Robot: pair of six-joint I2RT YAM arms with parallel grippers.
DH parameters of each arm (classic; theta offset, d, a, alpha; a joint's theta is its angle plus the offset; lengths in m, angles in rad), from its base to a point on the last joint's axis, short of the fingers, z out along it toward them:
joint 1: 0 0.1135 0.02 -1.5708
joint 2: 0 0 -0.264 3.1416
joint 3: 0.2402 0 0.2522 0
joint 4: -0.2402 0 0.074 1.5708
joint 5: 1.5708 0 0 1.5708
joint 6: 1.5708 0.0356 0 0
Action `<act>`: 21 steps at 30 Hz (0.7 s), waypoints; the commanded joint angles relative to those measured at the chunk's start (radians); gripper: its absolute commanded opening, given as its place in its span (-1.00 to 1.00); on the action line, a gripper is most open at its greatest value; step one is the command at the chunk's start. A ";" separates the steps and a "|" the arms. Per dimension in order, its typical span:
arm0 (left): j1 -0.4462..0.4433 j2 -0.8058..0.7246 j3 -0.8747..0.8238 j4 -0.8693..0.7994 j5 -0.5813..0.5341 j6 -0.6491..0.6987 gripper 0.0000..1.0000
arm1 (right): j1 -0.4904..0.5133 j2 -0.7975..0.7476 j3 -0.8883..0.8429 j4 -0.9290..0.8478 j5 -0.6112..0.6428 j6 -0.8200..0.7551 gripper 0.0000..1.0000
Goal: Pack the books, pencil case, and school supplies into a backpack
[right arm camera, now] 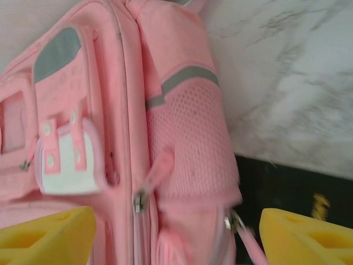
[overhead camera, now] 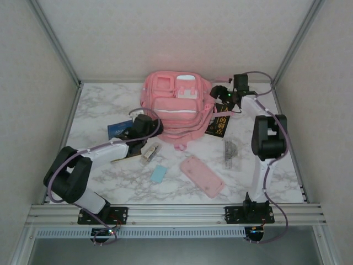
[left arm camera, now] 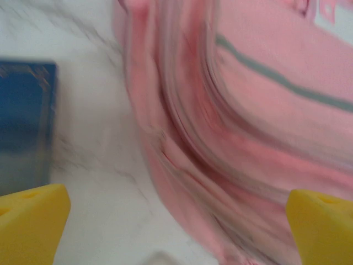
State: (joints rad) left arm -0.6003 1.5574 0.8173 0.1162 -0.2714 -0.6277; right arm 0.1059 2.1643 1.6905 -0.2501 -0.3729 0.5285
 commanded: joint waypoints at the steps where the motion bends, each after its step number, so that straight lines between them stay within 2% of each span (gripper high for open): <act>1: -0.001 0.030 0.037 -0.010 0.026 -0.104 1.00 | 0.009 0.104 0.113 -0.049 -0.091 0.072 0.53; 5: -0.001 0.084 0.059 0.022 0.062 -0.110 1.00 | 0.024 0.221 0.253 -0.082 -0.125 0.090 0.29; 8: 0.003 0.138 0.082 0.073 0.091 -0.121 1.00 | 0.032 0.263 0.314 -0.101 -0.163 0.091 -0.24; 11: 0.012 0.205 0.114 0.124 0.095 -0.136 1.00 | 0.035 0.227 0.284 -0.089 -0.166 0.088 -0.86; 12: 0.019 0.233 0.128 0.141 0.098 -0.140 1.00 | 0.035 0.202 0.263 -0.089 -0.166 0.088 -1.00; 16: 0.051 0.316 0.195 0.191 0.109 -0.133 1.00 | 0.036 0.073 0.141 -0.087 -0.175 0.078 -1.00; 21: 0.090 0.431 0.332 0.228 0.105 -0.073 1.00 | 0.038 -0.171 -0.133 -0.061 -0.147 0.088 -1.00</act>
State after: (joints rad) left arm -0.5369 1.9198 1.0462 0.2337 -0.1703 -0.7219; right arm 0.1200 2.1654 1.6653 -0.2726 -0.4438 0.6140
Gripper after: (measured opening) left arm 0.998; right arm 0.080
